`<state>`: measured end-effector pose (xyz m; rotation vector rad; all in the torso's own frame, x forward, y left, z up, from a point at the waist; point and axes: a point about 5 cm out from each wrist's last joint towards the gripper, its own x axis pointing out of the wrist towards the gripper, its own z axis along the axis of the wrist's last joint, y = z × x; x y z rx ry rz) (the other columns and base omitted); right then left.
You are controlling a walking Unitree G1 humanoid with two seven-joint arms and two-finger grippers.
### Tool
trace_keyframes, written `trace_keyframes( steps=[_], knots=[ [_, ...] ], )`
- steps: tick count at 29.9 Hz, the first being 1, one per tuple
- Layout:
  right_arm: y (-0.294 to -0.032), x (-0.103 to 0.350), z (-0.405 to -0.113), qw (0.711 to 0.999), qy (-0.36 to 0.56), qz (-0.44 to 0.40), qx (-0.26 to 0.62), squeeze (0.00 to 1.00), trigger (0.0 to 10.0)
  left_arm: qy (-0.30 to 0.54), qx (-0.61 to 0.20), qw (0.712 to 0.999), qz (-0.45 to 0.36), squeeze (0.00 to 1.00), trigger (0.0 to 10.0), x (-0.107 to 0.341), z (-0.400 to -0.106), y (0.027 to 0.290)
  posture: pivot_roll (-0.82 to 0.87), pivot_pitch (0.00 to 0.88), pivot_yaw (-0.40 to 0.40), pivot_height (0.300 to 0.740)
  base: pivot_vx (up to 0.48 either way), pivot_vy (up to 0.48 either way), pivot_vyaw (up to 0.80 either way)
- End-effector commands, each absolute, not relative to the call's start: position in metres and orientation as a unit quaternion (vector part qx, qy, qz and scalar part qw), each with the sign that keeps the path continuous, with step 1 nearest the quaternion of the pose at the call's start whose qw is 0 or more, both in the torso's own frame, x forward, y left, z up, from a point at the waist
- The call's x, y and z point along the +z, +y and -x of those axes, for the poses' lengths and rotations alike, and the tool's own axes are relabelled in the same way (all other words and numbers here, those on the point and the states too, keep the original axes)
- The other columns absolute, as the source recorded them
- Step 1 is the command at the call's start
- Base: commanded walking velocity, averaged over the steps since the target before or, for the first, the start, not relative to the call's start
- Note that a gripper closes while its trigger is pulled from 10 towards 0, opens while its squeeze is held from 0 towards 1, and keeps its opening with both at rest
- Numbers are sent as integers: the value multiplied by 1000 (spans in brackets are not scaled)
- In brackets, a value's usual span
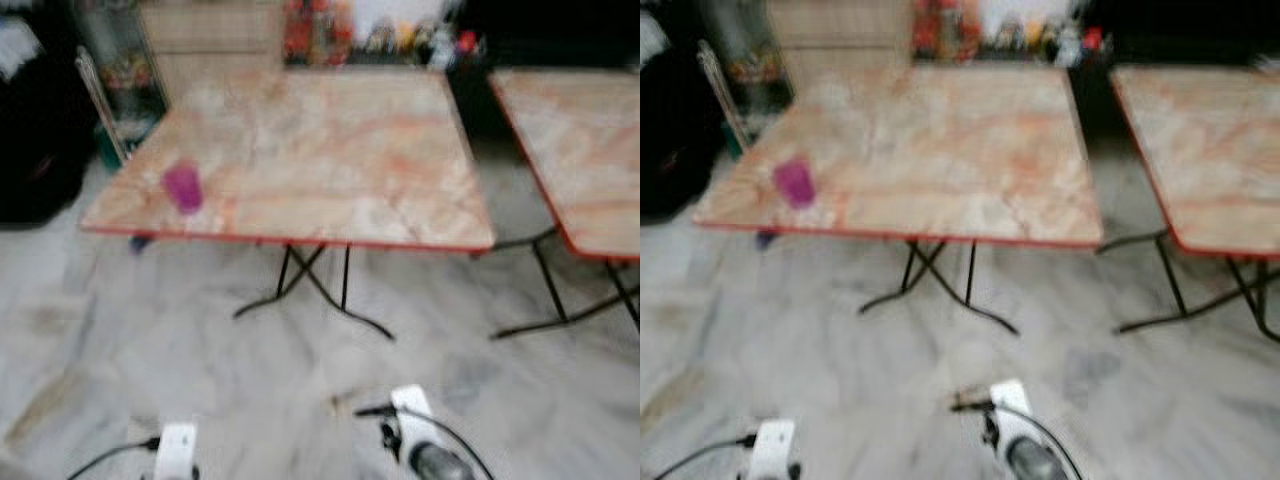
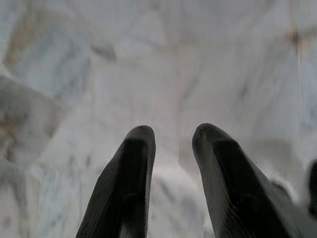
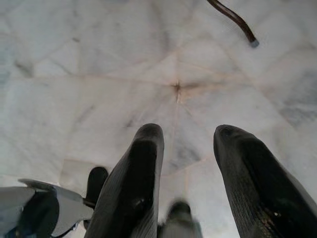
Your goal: Setting the table
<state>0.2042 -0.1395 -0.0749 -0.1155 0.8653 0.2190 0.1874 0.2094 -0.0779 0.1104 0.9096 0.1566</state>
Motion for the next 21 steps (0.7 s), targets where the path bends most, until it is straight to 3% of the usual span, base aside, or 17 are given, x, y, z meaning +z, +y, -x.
trace_keyframes(
  steps=[1,13,18,21],
  knots=[
    [-149,-79,-197,894,430,71,101,0,10000,442,66,893,-52,0,10000,-79,-187,203,-120,0,60,740,386,0,531],
    [-152,-80,-195,892,435,73,99,0,10000,445,58,892,-57,0,10000,-80,-187,201,-137,0,66,740,379,0,98],
    [-152,-80,-194,893,435,66,96,0,10000,444,53,893,-60,0,10000,-79,-189,200,-143,0,69,740,373,0,633],
    [-152,-80,-195,894,435,62,93,0,10000,443,51,893,-62,0,10000,-79,-190,200,-146,0,72,740,374,0,0]
  ],
)
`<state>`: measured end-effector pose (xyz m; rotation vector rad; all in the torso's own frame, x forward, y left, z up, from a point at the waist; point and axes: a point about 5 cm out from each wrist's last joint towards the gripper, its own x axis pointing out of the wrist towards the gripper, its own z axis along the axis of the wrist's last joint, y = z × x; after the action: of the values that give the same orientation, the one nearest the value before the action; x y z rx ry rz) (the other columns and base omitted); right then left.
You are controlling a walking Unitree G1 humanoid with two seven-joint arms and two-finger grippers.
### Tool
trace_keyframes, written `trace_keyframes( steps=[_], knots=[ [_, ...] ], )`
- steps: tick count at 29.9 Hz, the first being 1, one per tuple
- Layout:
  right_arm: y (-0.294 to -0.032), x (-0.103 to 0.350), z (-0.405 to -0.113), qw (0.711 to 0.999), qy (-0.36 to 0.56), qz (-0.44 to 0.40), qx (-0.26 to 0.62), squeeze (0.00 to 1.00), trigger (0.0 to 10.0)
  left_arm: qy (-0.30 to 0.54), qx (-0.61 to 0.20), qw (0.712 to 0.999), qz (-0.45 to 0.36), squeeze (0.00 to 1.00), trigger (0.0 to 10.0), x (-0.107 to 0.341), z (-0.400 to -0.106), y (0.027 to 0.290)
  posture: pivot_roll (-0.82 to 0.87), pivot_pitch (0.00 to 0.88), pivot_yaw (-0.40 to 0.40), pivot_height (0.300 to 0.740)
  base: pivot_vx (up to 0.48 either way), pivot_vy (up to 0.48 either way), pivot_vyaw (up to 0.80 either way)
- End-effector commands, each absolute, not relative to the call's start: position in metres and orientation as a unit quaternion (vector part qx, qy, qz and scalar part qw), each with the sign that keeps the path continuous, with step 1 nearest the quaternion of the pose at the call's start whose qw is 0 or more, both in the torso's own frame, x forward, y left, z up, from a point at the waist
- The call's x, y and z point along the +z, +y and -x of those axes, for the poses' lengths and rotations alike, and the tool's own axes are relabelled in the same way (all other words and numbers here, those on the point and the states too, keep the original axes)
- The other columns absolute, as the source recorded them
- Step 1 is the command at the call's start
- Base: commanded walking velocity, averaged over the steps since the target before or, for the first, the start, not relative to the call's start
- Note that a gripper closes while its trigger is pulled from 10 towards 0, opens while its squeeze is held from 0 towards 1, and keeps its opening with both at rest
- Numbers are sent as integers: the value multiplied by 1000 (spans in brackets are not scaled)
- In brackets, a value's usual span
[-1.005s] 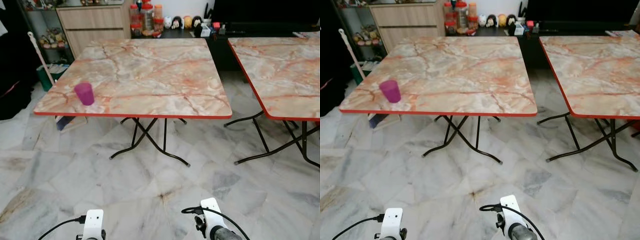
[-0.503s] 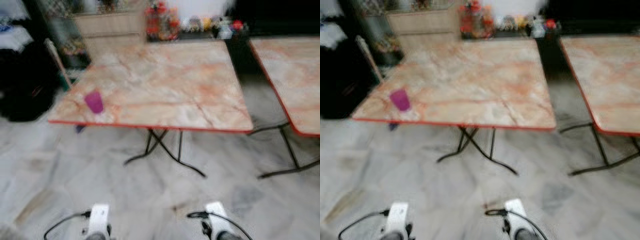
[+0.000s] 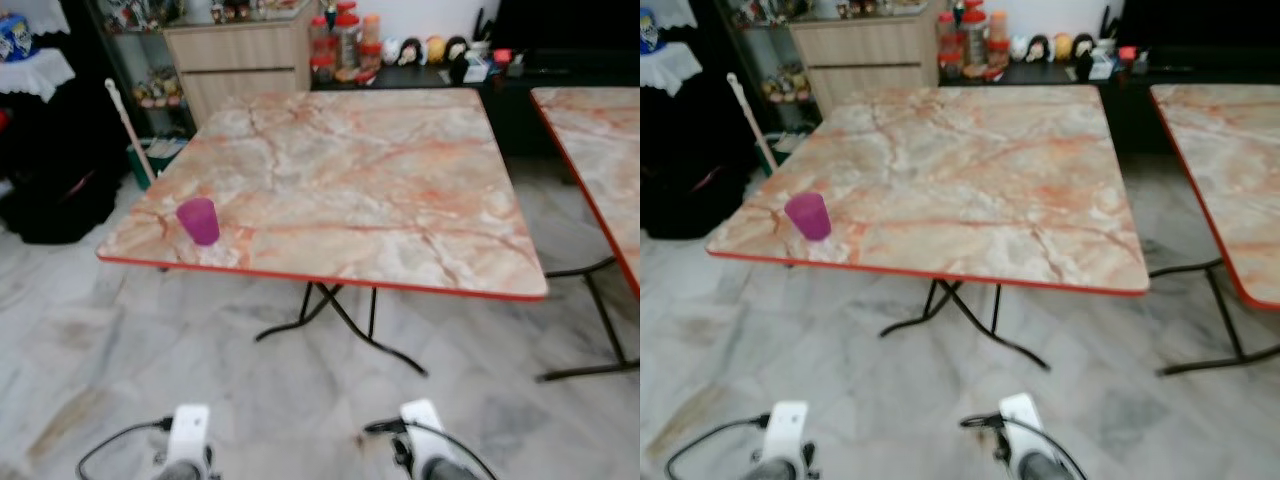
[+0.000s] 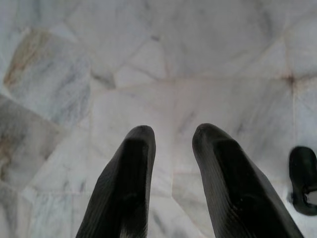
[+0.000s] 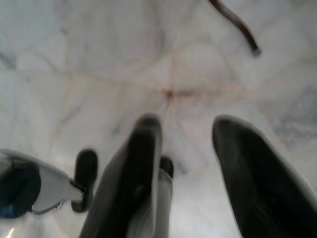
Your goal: Setting the table
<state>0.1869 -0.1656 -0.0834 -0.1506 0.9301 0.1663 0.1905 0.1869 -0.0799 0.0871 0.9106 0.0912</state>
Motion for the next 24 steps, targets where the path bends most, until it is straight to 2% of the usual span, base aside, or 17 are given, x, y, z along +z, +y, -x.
trace_keyframes(
  steps=[1,5,11,17,24],
  knots=[
    [-152,-80,-195,894,435,61,93,0,10000,443,51,893,-62,0,10000,-79,-190,200,-146,0,72,740,371,0,0],
    [-152,-81,-193,892,438,58,93,0,10000,446,50,891,-63,0,10000,-79,-189,201,-149,0,75,740,332,311,0],
    [-151,-82,-192,891,444,44,85,0,10000,448,49,890,-64,0,10000,-79,-189,201,-151,0,79,740,0,434,0],
    [-151,-83,-191,888,452,42,79,0,10000,445,48,892,-64,0,10000,-78,-191,202,-151,0,80,740,0,441,-655],
    [-152,-83,-191,890,449,44,70,0,10000,445,49,892,-62,0,10000,-78,-190,201,-147,0,78,740,0,447,0]
  ],
)
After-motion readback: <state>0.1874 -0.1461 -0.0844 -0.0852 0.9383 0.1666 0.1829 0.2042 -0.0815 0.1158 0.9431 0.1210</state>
